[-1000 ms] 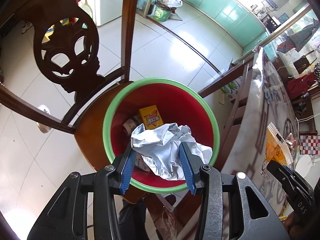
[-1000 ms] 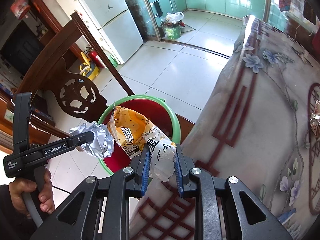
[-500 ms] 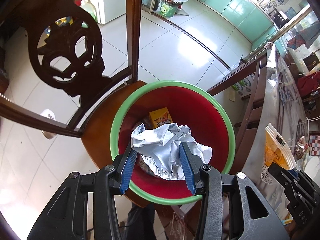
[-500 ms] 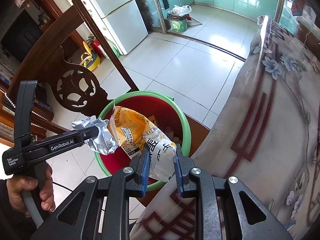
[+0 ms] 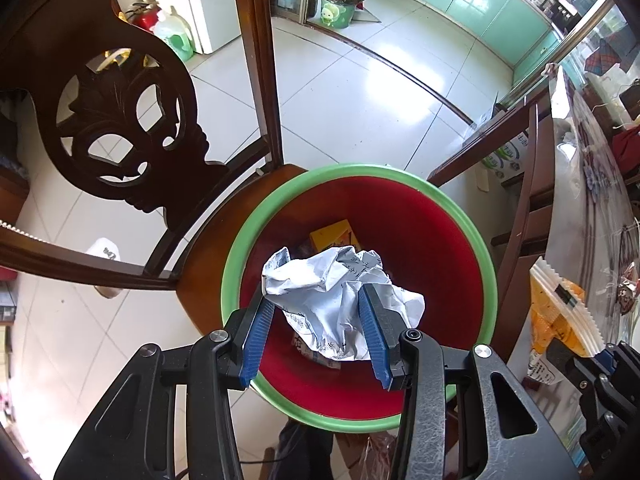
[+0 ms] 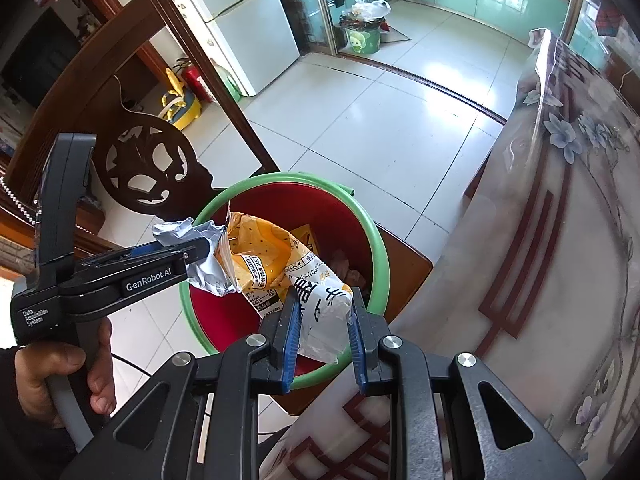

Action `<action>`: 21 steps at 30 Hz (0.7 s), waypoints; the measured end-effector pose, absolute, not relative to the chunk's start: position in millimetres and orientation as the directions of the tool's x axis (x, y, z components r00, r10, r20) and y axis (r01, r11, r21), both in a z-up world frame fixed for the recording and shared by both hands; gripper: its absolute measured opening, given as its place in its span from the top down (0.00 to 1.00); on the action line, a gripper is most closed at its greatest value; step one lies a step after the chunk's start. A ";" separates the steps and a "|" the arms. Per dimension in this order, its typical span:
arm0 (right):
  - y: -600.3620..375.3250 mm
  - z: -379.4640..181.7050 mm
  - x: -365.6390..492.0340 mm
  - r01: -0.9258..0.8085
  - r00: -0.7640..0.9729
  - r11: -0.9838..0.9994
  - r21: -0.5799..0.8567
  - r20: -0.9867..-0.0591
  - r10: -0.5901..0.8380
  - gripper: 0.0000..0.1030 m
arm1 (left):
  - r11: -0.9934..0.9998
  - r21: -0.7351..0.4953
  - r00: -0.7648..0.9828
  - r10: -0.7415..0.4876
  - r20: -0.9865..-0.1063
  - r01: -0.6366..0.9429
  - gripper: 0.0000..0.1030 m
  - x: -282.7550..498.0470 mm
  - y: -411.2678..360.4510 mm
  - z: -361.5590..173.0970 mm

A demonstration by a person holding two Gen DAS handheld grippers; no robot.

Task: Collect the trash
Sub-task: 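Carry the orange bag and foil over the red bin with both tools, then open both tools to drop the bag and foil into the bin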

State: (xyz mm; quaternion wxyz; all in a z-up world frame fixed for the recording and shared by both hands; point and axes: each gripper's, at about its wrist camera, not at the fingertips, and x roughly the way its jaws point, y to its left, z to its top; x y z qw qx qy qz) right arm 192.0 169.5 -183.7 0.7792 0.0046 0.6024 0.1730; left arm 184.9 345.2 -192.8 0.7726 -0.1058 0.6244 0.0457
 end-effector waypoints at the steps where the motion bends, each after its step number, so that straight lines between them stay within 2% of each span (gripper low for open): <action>1: 171.1 -185.0 192.9 -0.265 0.212 0.940 0.217 -0.938 0.276 0.81 | 0.974 -0.104 0.210 -0.060 -0.976 -0.201 0.60 185.5 344.9 -194.5; 6: 177.4 -193.6 199.1 -0.280 0.192 0.935 0.217 -0.942 0.276 0.81 | 0.979 -0.080 0.197 -0.042 -0.979 -0.190 0.60 190.4 342.8 -198.6; 12: 183.1 -201.0 200.7 -0.296 0.178 0.932 0.210 -0.947 0.269 0.81 | 0.977 -0.087 0.222 -0.043 -0.974 -0.192 0.48 191.8 343.9 -190.3; 17: 183.6 -201.7 199.6 -0.305 0.177 0.927 0.218 -0.944 0.280 0.81 | 0.974 -0.091 0.232 -0.041 -0.972 -0.208 0.47 188.0 347.6 -187.1; 21: 186.9 -203.3 199.1 -0.316 0.170 0.917 0.244 -0.936 0.308 0.79 | 0.969 -0.106 0.244 -0.050 -0.969 -0.224 0.40 183.4 350.5 -183.3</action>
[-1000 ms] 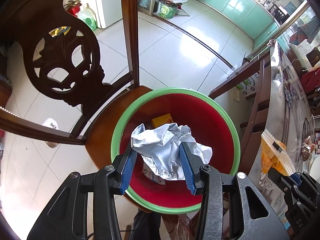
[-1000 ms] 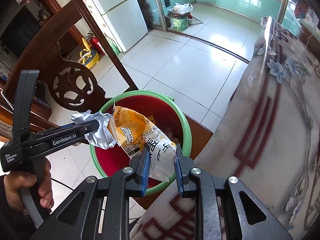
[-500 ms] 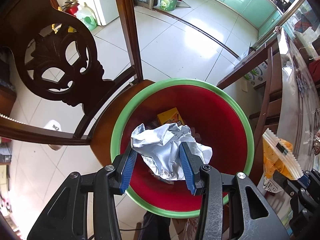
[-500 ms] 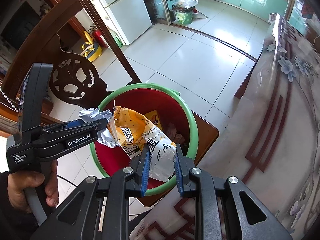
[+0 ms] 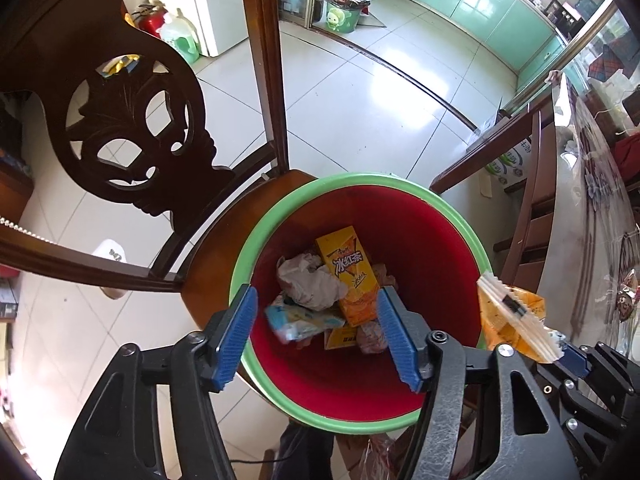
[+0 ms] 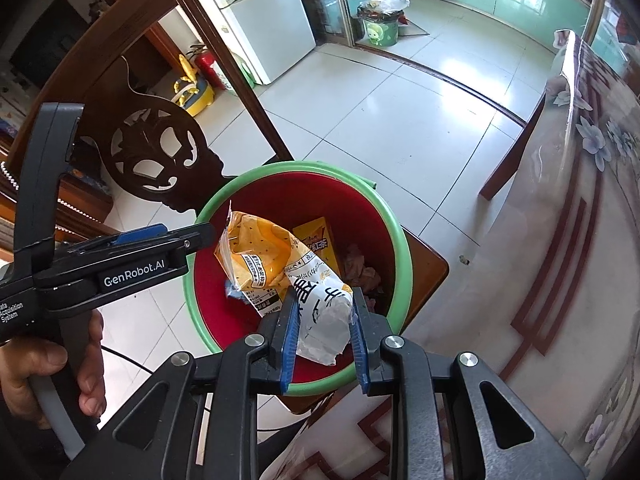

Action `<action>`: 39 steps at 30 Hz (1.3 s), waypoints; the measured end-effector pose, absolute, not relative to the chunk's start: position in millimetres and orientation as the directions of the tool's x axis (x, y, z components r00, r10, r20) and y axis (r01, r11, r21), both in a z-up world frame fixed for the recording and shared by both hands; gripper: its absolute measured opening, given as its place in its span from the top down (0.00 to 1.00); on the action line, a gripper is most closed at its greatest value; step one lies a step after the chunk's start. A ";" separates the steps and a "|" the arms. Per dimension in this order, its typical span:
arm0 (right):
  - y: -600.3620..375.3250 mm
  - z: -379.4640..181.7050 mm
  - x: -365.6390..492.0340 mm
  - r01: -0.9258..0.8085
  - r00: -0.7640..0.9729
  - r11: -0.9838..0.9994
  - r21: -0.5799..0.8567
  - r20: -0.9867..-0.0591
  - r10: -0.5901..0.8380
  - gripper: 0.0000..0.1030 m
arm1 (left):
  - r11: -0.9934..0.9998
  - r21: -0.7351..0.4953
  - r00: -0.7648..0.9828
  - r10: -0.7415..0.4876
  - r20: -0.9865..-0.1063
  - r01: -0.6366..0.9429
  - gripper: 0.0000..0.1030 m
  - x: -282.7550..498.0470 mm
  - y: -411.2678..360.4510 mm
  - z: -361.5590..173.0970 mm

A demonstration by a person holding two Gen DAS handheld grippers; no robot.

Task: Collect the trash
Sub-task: 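Open both tools to drop the bag and foil into the bin, then grasp the clear plastic packet with the right tool while the left tool grasps crumpled paper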

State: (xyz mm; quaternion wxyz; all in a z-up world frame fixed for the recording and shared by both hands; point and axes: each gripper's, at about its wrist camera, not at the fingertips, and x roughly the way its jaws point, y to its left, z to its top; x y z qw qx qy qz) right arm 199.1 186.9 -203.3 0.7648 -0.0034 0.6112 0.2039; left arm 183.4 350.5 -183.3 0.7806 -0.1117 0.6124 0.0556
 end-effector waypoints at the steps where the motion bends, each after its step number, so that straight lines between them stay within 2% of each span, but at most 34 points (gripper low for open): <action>1: 188.0 -204.2 198.6 -0.319 0.164 0.915 0.248 -0.936 0.311 0.77 | 0.968 -0.108 0.247 -0.050 -0.968 -0.227 0.39 182.3 350.9 -181.9; 3: 189.7 -206.0 197.4 -0.322 0.159 0.913 0.251 -0.936 0.314 0.73 | 0.965 -0.114 0.254 -0.052 -0.966 -0.235 0.37 180.0 352.1 -178.9; 7: 192.7 -208.8 193.7 -0.335 0.157 0.907 0.254 -0.934 0.320 0.54 | 0.960 -0.127 0.270 -0.057 -0.961 -0.250 0.32 171.6 353.9 -169.5; 9: 194.2 -208.1 190.9 -0.349 0.169 0.904 0.246 -0.933 0.319 0.51 | 0.958 -0.128 0.282 -0.053 -0.958 -0.256 0.30 166.2 354.3 -164.1; 21: 154.4 -162.3 159.7 -0.307 0.264 0.913 0.268 -0.898 0.352 0.50 | 0.961 -0.127 0.350 -0.034 -0.936 -0.247 0.26 125.8 331.3 -127.7; 39: 2.4 -111.0 85.4 -0.204 0.377 0.947 0.248 -0.873 0.310 0.50 | 0.988 -0.147 0.408 -0.118 -0.905 -0.040 0.25 83.9 182.2 -91.5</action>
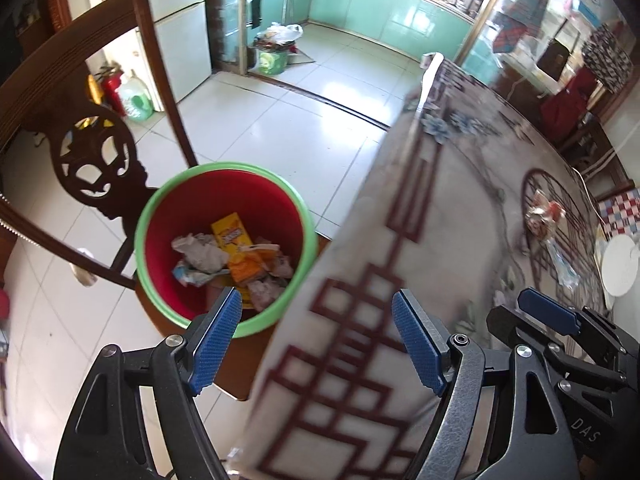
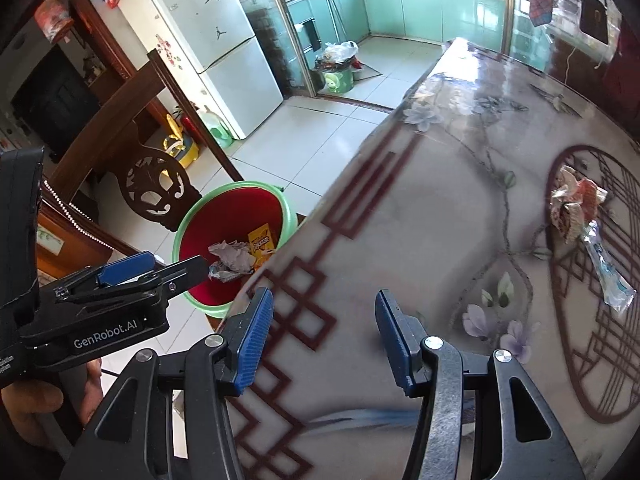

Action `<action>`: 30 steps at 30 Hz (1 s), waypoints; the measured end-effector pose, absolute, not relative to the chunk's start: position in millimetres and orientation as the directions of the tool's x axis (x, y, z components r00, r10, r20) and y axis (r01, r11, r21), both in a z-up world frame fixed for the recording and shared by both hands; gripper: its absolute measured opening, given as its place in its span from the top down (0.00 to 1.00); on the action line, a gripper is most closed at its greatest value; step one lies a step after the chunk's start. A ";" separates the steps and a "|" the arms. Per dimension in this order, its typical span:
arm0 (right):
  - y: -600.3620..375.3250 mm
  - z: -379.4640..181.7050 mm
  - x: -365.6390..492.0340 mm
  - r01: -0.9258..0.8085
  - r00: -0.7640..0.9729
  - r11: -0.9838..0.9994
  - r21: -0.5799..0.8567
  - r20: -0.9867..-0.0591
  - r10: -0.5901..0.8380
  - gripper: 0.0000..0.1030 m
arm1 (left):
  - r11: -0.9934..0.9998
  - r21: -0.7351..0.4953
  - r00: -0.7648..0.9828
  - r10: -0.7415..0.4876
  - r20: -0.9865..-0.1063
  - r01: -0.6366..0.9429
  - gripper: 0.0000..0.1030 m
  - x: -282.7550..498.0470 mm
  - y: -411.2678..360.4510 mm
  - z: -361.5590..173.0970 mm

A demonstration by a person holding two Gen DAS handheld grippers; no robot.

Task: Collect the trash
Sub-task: 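Grasp the clear plastic packet with the right tool while the left tool grasps crumpled paper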

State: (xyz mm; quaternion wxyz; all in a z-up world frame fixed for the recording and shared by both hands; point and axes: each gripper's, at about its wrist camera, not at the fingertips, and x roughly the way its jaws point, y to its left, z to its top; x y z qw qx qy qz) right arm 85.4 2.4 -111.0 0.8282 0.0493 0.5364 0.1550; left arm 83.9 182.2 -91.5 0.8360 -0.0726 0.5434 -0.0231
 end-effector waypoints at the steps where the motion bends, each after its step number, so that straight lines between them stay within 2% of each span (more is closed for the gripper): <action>1: -4.3 -110.5 83.3 -0.197 0.380 0.949 0.247 -0.873 0.306 0.50 | 0.989 -0.147 0.409 -0.121 -0.904 -0.032 0.25 82.6 173.8 -90.7; 21: -169.4 -115.3 35.0 0.012 0.427 0.974 0.228 -0.882 0.201 0.50 | 0.979 -0.126 0.374 -0.179 -0.910 0.163 0.25 65.8 27.9 -89.8; 30: -227.8 -126.5 36.8 0.098 0.436 0.980 0.173 -0.893 0.114 0.50 | 0.966 -0.101 0.370 -0.186 -0.910 0.237 0.25 72.4 -11.5 -86.1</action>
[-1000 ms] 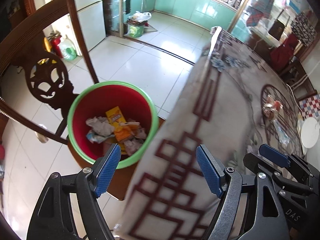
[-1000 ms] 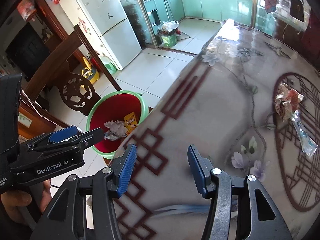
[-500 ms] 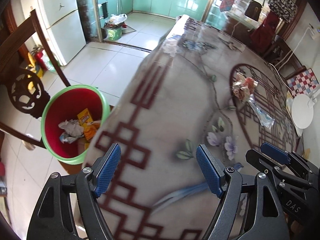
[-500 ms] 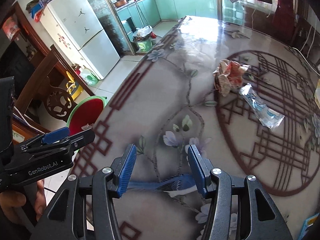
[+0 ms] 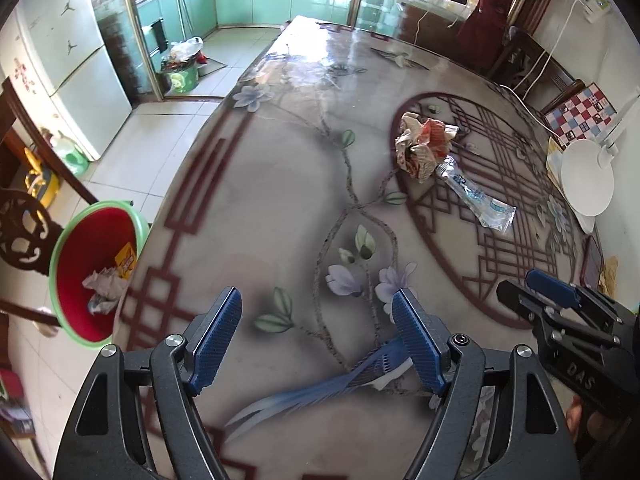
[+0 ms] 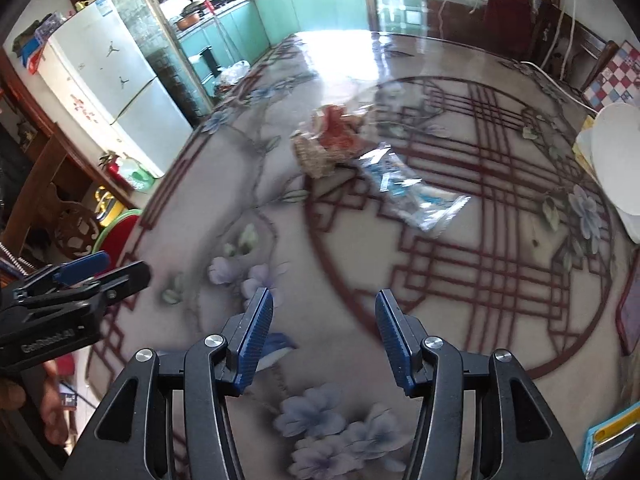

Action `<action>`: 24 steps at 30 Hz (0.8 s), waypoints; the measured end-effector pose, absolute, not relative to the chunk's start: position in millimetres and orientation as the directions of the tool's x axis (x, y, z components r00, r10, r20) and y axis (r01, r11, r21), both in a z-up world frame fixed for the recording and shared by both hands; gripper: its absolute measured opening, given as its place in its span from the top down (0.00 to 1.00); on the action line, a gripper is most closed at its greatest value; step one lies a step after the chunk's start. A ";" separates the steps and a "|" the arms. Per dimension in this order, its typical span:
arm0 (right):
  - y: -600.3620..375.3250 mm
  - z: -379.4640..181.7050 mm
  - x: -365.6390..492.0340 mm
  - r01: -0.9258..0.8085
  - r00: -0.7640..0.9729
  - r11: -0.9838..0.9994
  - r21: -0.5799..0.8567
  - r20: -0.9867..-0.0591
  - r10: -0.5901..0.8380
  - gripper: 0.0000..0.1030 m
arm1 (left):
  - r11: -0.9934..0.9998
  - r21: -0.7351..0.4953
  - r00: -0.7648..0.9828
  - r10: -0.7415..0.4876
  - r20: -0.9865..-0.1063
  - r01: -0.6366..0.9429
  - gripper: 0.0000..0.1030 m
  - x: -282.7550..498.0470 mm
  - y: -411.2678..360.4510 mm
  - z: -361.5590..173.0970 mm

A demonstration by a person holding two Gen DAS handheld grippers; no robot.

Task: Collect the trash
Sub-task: 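Grasp the clear plastic packet with the right tool while the left tool grasps crumpled paper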

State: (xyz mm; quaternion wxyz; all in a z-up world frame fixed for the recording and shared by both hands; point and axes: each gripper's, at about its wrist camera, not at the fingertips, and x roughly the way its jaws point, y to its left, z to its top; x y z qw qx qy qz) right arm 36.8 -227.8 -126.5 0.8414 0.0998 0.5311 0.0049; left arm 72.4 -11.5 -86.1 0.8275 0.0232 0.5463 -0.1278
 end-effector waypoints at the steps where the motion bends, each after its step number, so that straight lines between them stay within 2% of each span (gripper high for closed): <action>1: -235.1 -128.4 39.2 0.109 0.438 0.981 0.163 -0.893 0.099 0.50 | 0.966 -0.100 0.372 -0.187 -0.909 0.240 0.25 73.4 -14.2 -85.6; 7: -279.4 -140.7 70.1 0.122 0.455 0.988 0.092 -0.890 0.027 0.50 | 0.962 -0.088 0.355 -0.179 -0.917 0.258 0.24 75.1 -26.7 -88.8; 17: -300.0 -193.4 138.3 0.022 0.364 1.000 0.011 -0.932 0.002 0.50 | 0.966 -0.055 0.351 -0.145 -0.925 0.254 0.24 78.9 -32.9 -87.0; 21: -300.0 -206.7 144.0 -0.013 0.352 1.000 0.028 -0.936 0.030 0.50 | 0.969 -0.033 0.351 -0.121 -0.928 0.247 0.24 86.0 -36.5 -87.6; 23: -300.1 -207.5 143.1 -0.013 0.360 1.000 0.027 -0.932 0.030 0.61 | 0.967 -0.025 0.349 -0.116 -0.930 0.253 0.24 90.0 -42.2 -88.7; 24: -301.0 -208.0 142.6 -0.009 0.365 1.000 0.010 -0.931 0.012 0.78 | 0.966 -0.023 0.348 -0.115 -0.930 0.259 0.24 92.1 -45.7 -89.6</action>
